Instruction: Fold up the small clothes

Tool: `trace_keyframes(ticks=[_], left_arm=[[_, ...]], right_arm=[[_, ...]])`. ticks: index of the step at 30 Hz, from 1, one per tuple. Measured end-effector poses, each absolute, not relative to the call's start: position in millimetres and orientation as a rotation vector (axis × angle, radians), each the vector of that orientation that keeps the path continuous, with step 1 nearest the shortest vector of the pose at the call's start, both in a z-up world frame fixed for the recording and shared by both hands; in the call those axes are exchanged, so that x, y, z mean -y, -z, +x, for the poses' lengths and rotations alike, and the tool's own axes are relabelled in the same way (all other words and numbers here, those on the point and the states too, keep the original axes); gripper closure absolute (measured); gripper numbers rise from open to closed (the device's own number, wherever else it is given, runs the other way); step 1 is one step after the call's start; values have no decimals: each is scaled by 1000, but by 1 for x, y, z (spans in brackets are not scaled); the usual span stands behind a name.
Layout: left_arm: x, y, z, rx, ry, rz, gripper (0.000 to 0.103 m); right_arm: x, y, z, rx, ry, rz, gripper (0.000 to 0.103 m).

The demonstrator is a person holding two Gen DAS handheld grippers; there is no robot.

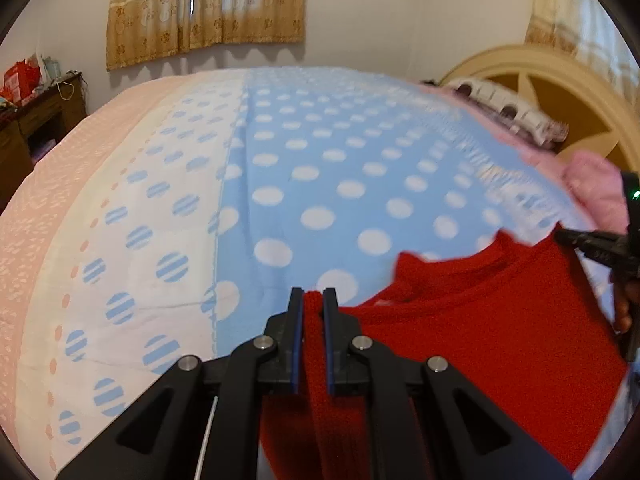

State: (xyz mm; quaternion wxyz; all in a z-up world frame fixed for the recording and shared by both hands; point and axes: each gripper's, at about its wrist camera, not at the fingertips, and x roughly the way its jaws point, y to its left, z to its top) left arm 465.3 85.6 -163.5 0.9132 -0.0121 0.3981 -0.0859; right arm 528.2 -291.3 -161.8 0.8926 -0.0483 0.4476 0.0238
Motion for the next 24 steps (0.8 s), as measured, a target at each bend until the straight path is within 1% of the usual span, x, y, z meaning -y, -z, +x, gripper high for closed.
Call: trace_keyframes(ticks=[4,5,6,7,8,9,10,11,12,13,14,16,18,19,21,24], left_arm=[[-81,178,466,-845,152,-10,93],[-82,177,464,-841,144,-9,92],[-83,175,461,-835,138,-13,86],[-84,172,457,-830,132,-18,86],[-86,167,452,-827,129,-24,85],[-87,163,447,-826,129,-26,81],[-88,157,440,-814,121,-23,72],[-90,151,432,-796,113,-17,67],[-92,144,421,-775,103,-12,60],[-94,137,409,-750,107,-21,55],[-95,131,397,-728,119,-31,53],[-93,121,369,-698,142,-37,44],[-88,119,341,-683,173,-47,42],[-85,121,333,-683,187,-47,38],[-76,131,324,-714,176,-13,38],[-65,159,328,-796,105,54,38]], right_arm=[[295,166,528,-944,-66,-84,95],[295,162,526,-937,-77,-88,91],[295,160,524,-932,-75,-96,86],[294,153,518,-918,-65,-115,64],[294,149,513,-905,-62,-121,46],[295,142,504,-884,-74,-116,39],[297,136,496,-871,-90,-103,39],[299,130,485,-862,-107,-88,39],[299,124,473,-854,-117,-82,39],[299,120,462,-845,-122,-81,39],[297,115,447,-837,-131,-82,39],[292,109,419,-825,-180,-78,39],[282,110,387,-824,-232,-87,39],[278,114,379,-829,-248,-92,39],[269,126,360,-856,-271,-107,39],[267,151,352,-915,-241,-94,39]])
